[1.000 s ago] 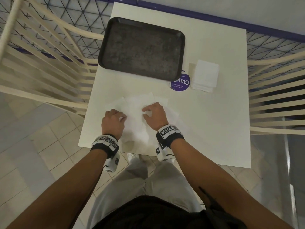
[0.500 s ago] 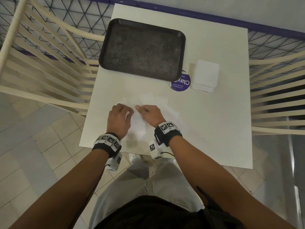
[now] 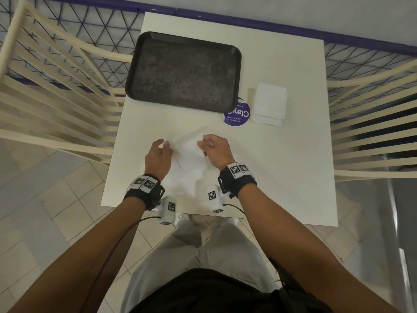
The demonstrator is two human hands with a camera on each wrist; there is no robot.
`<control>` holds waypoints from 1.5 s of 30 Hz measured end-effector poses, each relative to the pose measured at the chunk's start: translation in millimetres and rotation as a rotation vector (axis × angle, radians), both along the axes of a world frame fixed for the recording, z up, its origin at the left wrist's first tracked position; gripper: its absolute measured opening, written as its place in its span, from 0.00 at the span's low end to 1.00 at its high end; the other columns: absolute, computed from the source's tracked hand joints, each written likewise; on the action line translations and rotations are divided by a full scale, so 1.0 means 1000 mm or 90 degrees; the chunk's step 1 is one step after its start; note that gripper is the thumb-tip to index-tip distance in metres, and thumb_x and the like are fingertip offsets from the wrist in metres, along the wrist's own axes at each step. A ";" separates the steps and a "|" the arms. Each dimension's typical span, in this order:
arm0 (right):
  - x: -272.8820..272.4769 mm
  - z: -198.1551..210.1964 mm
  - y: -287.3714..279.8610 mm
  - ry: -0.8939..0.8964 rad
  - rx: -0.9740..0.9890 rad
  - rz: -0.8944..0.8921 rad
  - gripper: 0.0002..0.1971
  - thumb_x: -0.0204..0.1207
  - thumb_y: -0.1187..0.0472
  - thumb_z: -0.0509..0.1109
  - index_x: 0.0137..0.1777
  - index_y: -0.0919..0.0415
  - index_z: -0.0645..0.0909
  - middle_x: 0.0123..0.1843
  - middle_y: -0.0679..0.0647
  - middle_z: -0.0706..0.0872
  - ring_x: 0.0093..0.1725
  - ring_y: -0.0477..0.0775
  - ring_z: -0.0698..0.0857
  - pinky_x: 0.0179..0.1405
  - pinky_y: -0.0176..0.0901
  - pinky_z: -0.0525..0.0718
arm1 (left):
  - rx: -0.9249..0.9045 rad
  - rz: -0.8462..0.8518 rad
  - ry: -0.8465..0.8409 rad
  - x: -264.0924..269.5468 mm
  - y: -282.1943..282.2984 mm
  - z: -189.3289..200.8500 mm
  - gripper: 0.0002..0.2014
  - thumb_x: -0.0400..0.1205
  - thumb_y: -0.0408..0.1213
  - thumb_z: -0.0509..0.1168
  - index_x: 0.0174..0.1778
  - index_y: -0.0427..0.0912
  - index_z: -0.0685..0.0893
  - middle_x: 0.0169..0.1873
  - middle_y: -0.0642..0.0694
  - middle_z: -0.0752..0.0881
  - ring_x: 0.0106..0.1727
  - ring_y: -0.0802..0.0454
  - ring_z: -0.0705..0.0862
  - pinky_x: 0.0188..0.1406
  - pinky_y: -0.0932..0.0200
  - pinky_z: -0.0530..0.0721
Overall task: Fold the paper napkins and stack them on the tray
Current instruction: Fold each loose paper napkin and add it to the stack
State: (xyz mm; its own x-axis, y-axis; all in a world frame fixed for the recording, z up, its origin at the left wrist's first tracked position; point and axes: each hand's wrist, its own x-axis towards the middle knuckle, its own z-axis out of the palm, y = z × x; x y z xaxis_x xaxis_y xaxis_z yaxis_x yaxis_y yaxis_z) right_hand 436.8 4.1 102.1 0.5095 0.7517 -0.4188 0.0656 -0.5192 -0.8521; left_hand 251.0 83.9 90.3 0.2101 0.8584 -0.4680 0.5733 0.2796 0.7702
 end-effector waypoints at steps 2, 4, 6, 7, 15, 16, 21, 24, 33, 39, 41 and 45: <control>0.005 0.000 -0.002 0.009 0.021 -0.010 0.04 0.78 0.60 0.75 0.45 0.60 0.85 0.29 0.50 0.85 0.30 0.46 0.82 0.42 0.38 0.82 | -0.089 0.024 -0.061 0.006 0.002 0.000 0.31 0.84 0.61 0.60 0.77 0.45 0.77 0.56 0.43 0.92 0.58 0.44 0.91 0.59 0.43 0.89; 0.009 0.000 -0.004 0.022 0.030 -0.018 0.06 0.78 0.60 0.75 0.49 0.63 0.86 0.32 0.57 0.87 0.32 0.48 0.83 0.45 0.42 0.84 | -0.134 0.058 -0.137 0.014 0.000 0.004 0.28 0.86 0.58 0.64 0.76 0.44 0.78 0.57 0.39 0.91 0.56 0.44 0.91 0.53 0.44 0.91; 0.012 -0.002 -0.005 0.017 0.029 -0.023 0.06 0.78 0.60 0.75 0.49 0.63 0.86 0.29 0.51 0.85 0.30 0.48 0.82 0.45 0.43 0.84 | -0.104 0.073 -0.167 0.019 -0.001 0.009 0.22 0.87 0.51 0.67 0.74 0.43 0.79 0.54 0.40 0.91 0.54 0.46 0.91 0.53 0.46 0.91; 0.013 -0.003 -0.006 0.012 0.028 -0.025 0.05 0.78 0.60 0.75 0.49 0.62 0.86 0.28 0.49 0.85 0.30 0.47 0.82 0.45 0.44 0.84 | -0.072 0.064 -0.170 0.019 -0.002 0.010 0.21 0.87 0.49 0.68 0.73 0.44 0.80 0.53 0.42 0.91 0.53 0.47 0.91 0.52 0.47 0.91; 0.016 -0.001 -0.014 0.050 0.052 -0.022 0.30 0.76 0.54 0.78 0.76 0.43 0.73 0.37 0.48 0.91 0.45 0.49 0.90 0.61 0.47 0.85 | 0.046 -0.016 -0.201 0.011 -0.002 0.013 0.14 0.81 0.37 0.77 0.62 0.50 0.90 0.41 0.49 0.92 0.44 0.51 0.90 0.49 0.51 0.91; 0.015 -0.001 -0.015 0.042 0.061 -0.009 0.32 0.73 0.52 0.80 0.76 0.40 0.73 0.38 0.48 0.91 0.46 0.50 0.90 0.60 0.46 0.86 | 0.052 -0.016 -0.198 0.011 -0.001 0.013 0.13 0.81 0.36 0.77 0.61 0.50 0.91 0.41 0.50 0.92 0.44 0.52 0.89 0.49 0.51 0.90; 0.014 0.006 -0.016 -0.027 0.064 0.038 0.19 0.72 0.56 0.82 0.64 0.50 0.88 0.40 0.46 0.85 0.43 0.48 0.85 0.53 0.37 0.82 | 0.058 -0.013 -0.181 0.007 -0.001 0.013 0.10 0.81 0.35 0.76 0.57 0.48 0.94 0.46 0.49 0.93 0.45 0.55 0.89 0.50 0.52 0.90; 0.012 0.007 -0.017 -0.064 0.067 0.050 0.10 0.74 0.56 0.81 0.55 0.52 0.93 0.45 0.50 0.90 0.46 0.50 0.86 0.48 0.31 0.79 | 0.065 -0.016 -0.169 0.006 -0.001 0.015 0.09 0.81 0.37 0.76 0.56 0.47 0.94 0.47 0.49 0.94 0.45 0.55 0.90 0.53 0.51 0.91; 0.008 0.014 -0.014 -0.120 0.076 0.042 0.04 0.75 0.57 0.79 0.48 0.48 0.92 0.45 0.48 0.86 0.43 0.43 0.82 0.44 0.27 0.76 | 0.190 -0.061 -0.079 0.006 -0.002 0.021 0.03 0.83 0.42 0.74 0.48 0.50 0.93 0.51 0.54 0.91 0.48 0.63 0.87 0.51 0.66 0.86; 0.003 0.018 -0.010 -0.224 0.046 0.082 0.06 0.71 0.41 0.76 0.46 0.35 0.88 0.55 0.43 0.84 0.60 0.51 0.77 0.61 0.56 0.79 | 0.271 -0.129 -0.048 0.012 -0.005 0.022 0.04 0.86 0.38 0.71 0.47 0.50 0.90 0.54 0.51 0.87 0.53 0.53 0.86 0.52 0.58 0.82; -0.001 0.027 -0.007 -0.271 0.014 0.129 0.10 0.71 0.38 0.76 0.49 0.37 0.88 0.60 0.42 0.82 0.64 0.51 0.73 0.62 0.56 0.70 | 0.266 -0.154 -0.057 0.015 -0.008 0.027 0.05 0.87 0.38 0.69 0.49 0.52 0.88 0.51 0.54 0.89 0.54 0.55 0.85 0.50 0.64 0.80; -0.011 0.040 -0.001 -0.347 -0.005 0.181 0.08 0.74 0.38 0.74 0.47 0.39 0.88 0.60 0.40 0.82 0.64 0.50 0.74 0.60 0.58 0.64 | 0.262 -0.177 -0.076 0.019 -0.012 0.034 0.06 0.89 0.37 0.67 0.48 0.51 0.86 0.48 0.55 0.90 0.51 0.56 0.85 0.46 0.74 0.77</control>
